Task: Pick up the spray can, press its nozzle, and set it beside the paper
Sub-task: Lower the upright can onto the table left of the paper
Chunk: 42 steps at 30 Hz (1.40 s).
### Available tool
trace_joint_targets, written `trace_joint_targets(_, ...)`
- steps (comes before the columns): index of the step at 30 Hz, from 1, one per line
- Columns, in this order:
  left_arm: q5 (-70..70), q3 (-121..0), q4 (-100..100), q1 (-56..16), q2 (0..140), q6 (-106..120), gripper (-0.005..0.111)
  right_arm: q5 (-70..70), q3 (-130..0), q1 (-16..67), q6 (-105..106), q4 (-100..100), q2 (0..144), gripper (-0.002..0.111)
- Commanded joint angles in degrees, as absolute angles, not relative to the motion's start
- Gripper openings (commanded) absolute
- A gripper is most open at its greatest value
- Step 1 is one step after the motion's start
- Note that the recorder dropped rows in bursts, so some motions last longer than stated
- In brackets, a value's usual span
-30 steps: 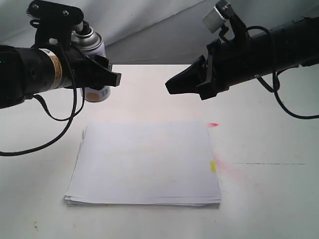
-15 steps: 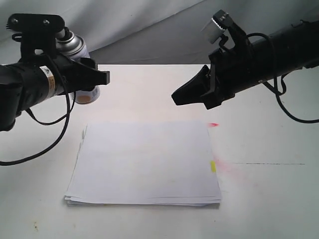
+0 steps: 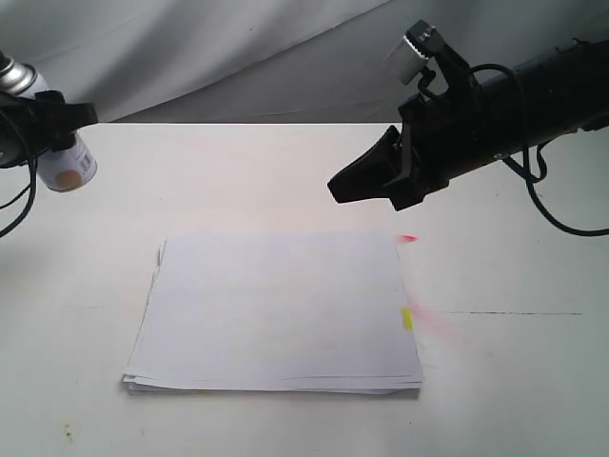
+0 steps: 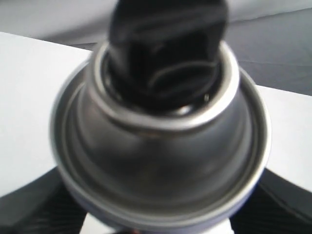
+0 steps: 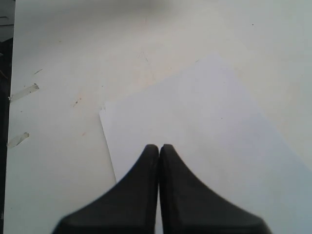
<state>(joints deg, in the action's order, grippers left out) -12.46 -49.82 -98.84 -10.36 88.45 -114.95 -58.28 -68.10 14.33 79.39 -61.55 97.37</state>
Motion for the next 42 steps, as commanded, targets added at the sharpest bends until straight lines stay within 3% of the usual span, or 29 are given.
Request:
trace_joint_targets(1,-8.8,-51.5,-99.9,-8.6,90.3,-113.4,0.0,-58.7,-67.8,14.3,79.4,-61.6,96.8,0.0)
trace_joint_targets(17,-1.3,-64.4,-99.9,-8.7,107.7,-108.8,0.0,-59.6,-67.8,14.3,79.4,-61.4,96.8,0.0)
trace_joint_targets(42,2.7,-65.0,-99.9,-8.7,114.7,-100.6,0.0,-59.4,-67.8,14.3,79.4,-59.5,96.8,0.0)
